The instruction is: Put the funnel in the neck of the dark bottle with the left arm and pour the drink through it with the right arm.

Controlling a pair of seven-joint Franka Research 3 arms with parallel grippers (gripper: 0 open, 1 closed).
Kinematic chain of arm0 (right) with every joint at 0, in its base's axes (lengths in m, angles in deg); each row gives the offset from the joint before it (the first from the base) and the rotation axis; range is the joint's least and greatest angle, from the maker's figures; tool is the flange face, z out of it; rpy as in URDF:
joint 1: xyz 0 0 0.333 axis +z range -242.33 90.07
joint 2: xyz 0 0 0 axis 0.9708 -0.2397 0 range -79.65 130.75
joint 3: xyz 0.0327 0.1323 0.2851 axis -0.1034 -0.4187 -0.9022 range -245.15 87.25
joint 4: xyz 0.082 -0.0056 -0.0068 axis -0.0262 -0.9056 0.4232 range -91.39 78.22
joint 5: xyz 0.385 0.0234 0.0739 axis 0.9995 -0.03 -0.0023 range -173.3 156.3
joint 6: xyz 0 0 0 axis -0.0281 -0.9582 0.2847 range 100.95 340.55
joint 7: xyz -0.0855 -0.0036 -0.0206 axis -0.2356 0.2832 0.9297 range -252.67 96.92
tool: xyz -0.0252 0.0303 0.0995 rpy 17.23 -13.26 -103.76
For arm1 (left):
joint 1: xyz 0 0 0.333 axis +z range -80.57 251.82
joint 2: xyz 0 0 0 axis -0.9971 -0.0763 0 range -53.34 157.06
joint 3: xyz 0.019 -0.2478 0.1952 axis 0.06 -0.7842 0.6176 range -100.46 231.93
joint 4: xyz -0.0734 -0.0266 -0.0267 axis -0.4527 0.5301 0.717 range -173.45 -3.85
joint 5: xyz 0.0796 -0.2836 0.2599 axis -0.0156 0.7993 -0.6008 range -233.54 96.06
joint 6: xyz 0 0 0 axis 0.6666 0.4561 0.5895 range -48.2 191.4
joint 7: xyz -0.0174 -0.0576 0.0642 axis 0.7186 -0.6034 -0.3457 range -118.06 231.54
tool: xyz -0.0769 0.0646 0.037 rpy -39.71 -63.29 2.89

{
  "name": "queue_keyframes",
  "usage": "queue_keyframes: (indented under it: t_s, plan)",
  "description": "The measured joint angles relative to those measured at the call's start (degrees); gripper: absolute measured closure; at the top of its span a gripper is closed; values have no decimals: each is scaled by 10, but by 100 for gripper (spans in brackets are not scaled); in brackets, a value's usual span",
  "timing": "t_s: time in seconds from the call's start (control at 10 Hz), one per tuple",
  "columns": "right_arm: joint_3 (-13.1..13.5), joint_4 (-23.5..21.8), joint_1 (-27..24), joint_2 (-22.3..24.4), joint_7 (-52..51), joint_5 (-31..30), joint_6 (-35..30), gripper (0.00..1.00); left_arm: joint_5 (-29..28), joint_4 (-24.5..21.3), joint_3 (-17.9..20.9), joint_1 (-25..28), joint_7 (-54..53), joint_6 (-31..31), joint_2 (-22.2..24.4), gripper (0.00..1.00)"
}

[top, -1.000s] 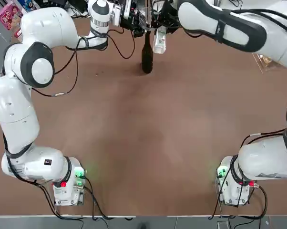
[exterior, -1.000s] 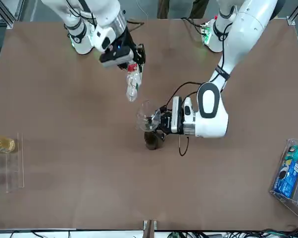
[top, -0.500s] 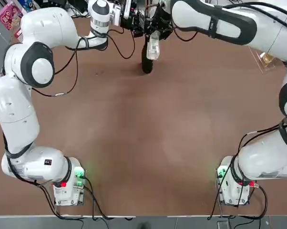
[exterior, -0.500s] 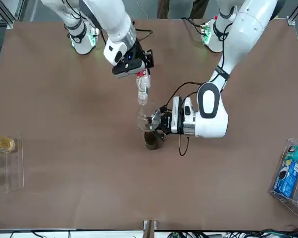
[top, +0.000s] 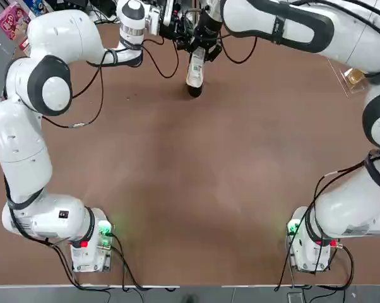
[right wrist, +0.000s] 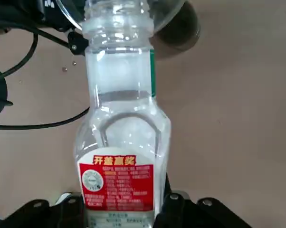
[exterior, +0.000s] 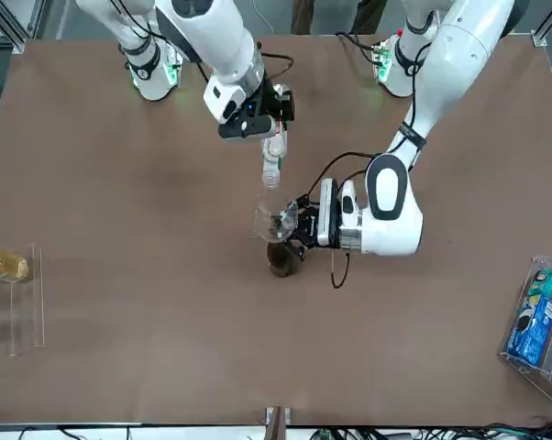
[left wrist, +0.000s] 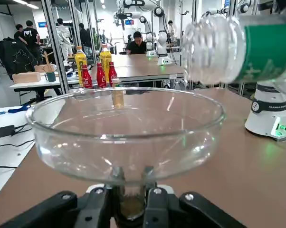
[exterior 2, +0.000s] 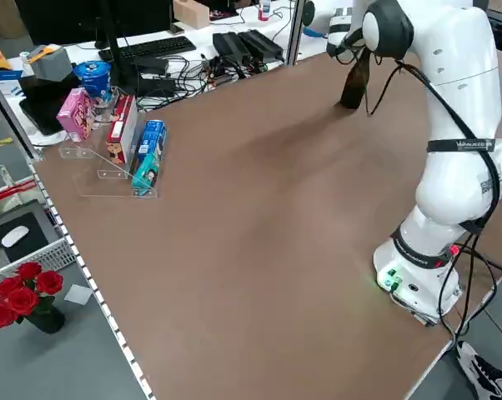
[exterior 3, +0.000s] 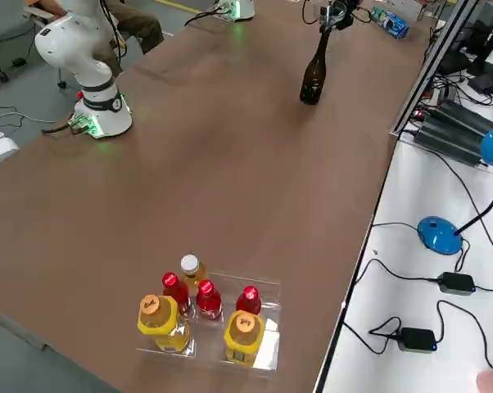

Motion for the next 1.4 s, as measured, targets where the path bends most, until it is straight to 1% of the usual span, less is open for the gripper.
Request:
queue_keyframes:
  t_s: [0.6,1.1,1.4]
  plan:
    - [-4,16,0,-5,13,-9,-4,52,0,0,0,0,0,0,0,75]
    - [-5,17,0,-8,18,-11,-5,52,0,0,0,0,0,0,0,75]
    - [-8,21,0,-8,18,-52,-5,51,0,0,0,0,0,0,0,75]
